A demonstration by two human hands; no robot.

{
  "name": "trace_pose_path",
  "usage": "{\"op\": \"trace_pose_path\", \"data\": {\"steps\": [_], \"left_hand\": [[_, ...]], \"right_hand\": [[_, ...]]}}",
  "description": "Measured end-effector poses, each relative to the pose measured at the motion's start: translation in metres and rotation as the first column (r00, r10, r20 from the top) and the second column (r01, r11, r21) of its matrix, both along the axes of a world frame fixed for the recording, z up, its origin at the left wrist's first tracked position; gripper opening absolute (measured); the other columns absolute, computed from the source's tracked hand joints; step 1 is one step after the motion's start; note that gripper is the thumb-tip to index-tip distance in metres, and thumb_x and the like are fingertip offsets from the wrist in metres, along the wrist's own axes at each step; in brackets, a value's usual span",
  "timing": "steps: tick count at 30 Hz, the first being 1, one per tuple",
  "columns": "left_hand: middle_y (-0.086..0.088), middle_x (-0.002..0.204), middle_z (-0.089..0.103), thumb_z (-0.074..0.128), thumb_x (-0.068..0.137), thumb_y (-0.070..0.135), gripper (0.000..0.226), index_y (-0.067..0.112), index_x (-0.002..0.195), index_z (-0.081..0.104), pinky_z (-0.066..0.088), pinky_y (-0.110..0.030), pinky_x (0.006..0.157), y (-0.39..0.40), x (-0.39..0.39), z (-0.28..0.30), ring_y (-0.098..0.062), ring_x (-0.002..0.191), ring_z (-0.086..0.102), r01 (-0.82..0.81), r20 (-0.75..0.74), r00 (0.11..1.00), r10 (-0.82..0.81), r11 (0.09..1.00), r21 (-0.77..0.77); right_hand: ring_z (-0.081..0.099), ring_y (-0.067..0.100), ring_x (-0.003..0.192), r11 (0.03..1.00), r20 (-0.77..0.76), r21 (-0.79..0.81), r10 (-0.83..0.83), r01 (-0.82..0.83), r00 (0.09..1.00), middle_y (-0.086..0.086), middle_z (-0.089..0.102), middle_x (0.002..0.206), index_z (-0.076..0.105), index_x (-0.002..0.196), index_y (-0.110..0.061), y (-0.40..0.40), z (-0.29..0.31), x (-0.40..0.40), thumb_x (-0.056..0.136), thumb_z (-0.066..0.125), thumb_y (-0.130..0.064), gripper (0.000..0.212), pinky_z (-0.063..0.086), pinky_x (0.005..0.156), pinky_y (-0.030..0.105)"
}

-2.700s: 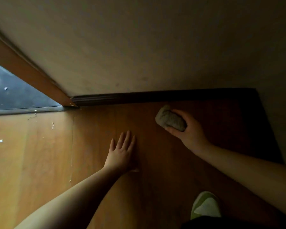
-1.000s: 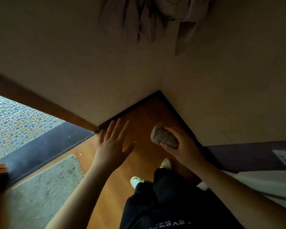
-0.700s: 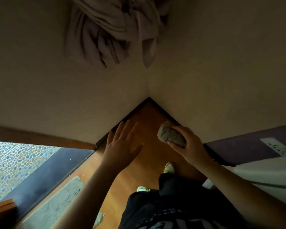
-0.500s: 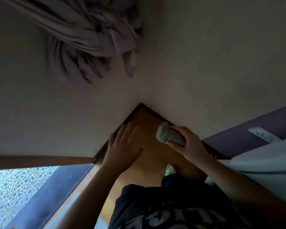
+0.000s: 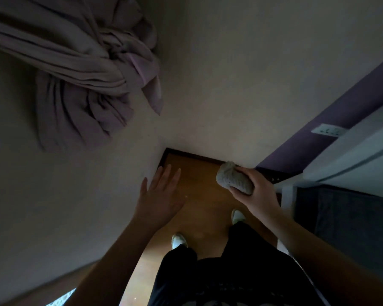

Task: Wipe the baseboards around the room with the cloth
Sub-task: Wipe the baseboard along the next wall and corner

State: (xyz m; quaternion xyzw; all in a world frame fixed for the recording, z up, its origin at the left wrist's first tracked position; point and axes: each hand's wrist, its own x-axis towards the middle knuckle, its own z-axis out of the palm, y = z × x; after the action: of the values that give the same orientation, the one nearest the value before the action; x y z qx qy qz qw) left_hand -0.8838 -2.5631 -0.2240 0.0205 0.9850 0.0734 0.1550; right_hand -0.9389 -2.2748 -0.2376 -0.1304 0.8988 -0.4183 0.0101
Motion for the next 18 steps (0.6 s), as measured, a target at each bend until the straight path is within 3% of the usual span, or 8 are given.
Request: {"op": "trace_pose_path", "data": {"steps": [7,12,18], "left_hand": [[0.003,0.166,-0.008,0.026,0.097,0.066,0.075,0.035,0.156,-0.008,0.007,-0.052,0.12,-0.015,0.0,-0.018,-0.017,0.152,-0.009,0.096,0.117,0.989,-0.094,0.995,-0.006],[0.004,0.166,-0.007,0.031,0.098,0.062,0.074,0.034,0.157,-0.003,0.005,-0.049,0.12,0.014,-0.022,-0.024,-0.015,0.152,-0.008,0.143,0.094,0.985,-0.147,0.988,0.054],[0.005,0.165,-0.009,0.031,0.099,0.061,0.073,0.035,0.154,-0.008,0.003,-0.047,0.12,0.04,-0.039,-0.042,-0.01,0.149,-0.015,0.183,0.1,0.978,-0.184,0.983,0.019]], "right_hand": [[0.052,-0.01,0.101,0.99,0.055,0.017,-0.139,0.138,0.989,-0.012,0.059,0.113,0.058,0.125,-0.02,-0.014,0.001,0.051,0.078,0.081,-0.026,0.053,0.036,0.086,-0.001],[0.053,-0.009,0.106,0.98,0.142,0.013,-0.199,0.2,0.97,-0.013,0.058,0.115,0.054,0.13,-0.025,0.015,-0.015,0.064,0.08,0.079,-0.029,0.056,0.039,0.086,0.002],[0.051,-0.012,0.104,0.975,0.177,0.018,-0.219,0.219,0.959,-0.015,0.055,0.113,0.054,0.129,-0.024,0.041,-0.047,0.043,0.08,0.075,-0.033,0.054,0.039,0.084,0.001]]}}
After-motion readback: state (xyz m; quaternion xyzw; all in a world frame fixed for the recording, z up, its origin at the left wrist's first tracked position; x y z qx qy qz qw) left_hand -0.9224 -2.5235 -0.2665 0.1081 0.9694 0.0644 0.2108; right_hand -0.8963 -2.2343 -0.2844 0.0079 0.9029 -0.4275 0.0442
